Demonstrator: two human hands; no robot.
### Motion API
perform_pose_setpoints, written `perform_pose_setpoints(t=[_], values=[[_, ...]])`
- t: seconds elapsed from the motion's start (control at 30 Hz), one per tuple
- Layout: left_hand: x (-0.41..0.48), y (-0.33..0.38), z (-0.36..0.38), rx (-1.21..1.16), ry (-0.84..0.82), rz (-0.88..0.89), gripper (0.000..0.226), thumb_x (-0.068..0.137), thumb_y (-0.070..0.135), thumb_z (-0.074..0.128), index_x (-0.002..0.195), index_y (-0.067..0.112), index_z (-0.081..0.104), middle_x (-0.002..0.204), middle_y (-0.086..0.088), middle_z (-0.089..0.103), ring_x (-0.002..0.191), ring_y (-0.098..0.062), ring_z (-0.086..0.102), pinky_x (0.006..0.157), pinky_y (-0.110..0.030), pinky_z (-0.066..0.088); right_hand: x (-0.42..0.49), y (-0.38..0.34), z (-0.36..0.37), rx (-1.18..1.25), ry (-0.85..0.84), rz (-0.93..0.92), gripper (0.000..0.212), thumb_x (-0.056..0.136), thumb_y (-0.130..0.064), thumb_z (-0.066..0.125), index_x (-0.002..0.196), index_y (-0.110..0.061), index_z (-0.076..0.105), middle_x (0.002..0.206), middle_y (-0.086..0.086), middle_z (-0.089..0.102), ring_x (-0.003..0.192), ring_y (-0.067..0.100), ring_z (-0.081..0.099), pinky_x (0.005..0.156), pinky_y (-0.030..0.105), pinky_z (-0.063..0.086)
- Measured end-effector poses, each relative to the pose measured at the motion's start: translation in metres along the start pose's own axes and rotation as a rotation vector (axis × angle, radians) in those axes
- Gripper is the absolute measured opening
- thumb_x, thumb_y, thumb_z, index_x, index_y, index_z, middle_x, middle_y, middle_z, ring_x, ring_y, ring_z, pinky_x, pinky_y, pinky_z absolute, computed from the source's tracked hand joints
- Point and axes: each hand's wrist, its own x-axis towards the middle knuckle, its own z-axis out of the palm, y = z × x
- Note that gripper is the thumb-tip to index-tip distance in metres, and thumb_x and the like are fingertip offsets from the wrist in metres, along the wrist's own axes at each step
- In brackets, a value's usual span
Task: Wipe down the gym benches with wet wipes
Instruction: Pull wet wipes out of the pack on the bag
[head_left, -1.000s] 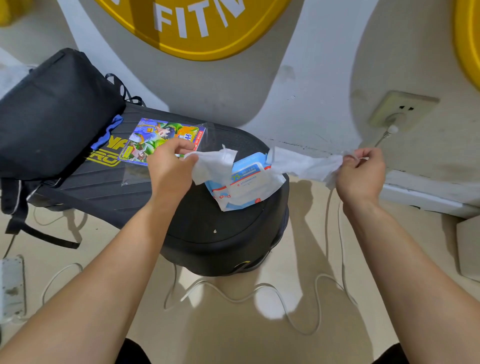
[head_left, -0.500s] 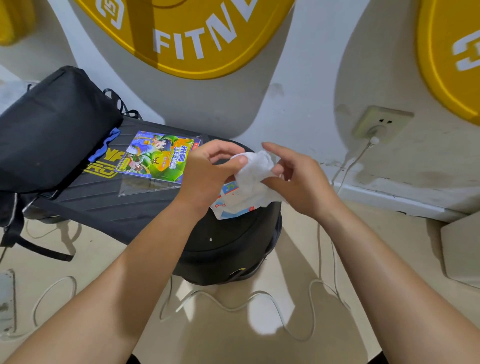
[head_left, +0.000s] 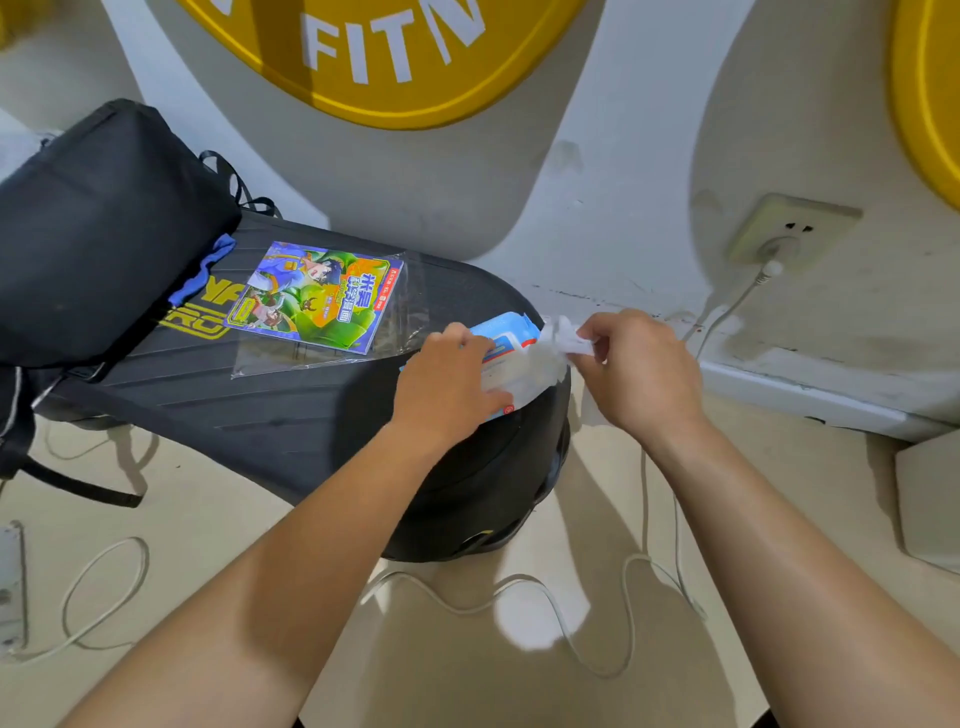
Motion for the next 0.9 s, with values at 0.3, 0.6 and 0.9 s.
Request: perform_pose_setpoints(t=[0.3,0.6,0.9], values=[[0.012,-0.014,-0.004,-0.154,-0.039,-0.074,0.051,0.083,0.054,0.072,0.129,0.033,0.064,0.116,0.006,0.060,0.103,-0.016,0.058,0.085,-0.033,0.049,0.000,0.006,0.029,-0.113,-0.334,-0.228,0.019,0.090,-0.033,0.061,0.107,-0.043,0.062,0.128,-0.011,0.061,0.108,0.023,0.053,0.075,0.031,0.045],[0.027,-0.036,-0.010,-0.294,0.263,-0.254,0.030,0.090,0.028,0.069,0.119,0.020,0.062,0.110,0.003,0.063,0.097,-0.016,0.059,0.080,-0.032,0.050,0.003,-0.003,0.013,-0.156,-0.375,-0.189,0.030,0.095,-0.042,0.058,0.124,-0.038,0.062,0.112,0.003,0.059,0.103,0.028,0.057,0.078,0.030,0.038],[0.021,-0.024,0.003,-0.256,-0.056,0.146,0.030,0.100,0.035,0.058,0.129,0.032,0.064,0.131,0.000,0.049,0.120,-0.016,0.048,0.097,-0.026,0.038,0.021,-0.023,0.000,0.208,-0.056,-0.023,0.025,0.086,-0.012,0.054,0.100,-0.031,0.060,0.094,-0.009,0.067,0.088,0.026,0.058,0.067,0.035,0.048]])
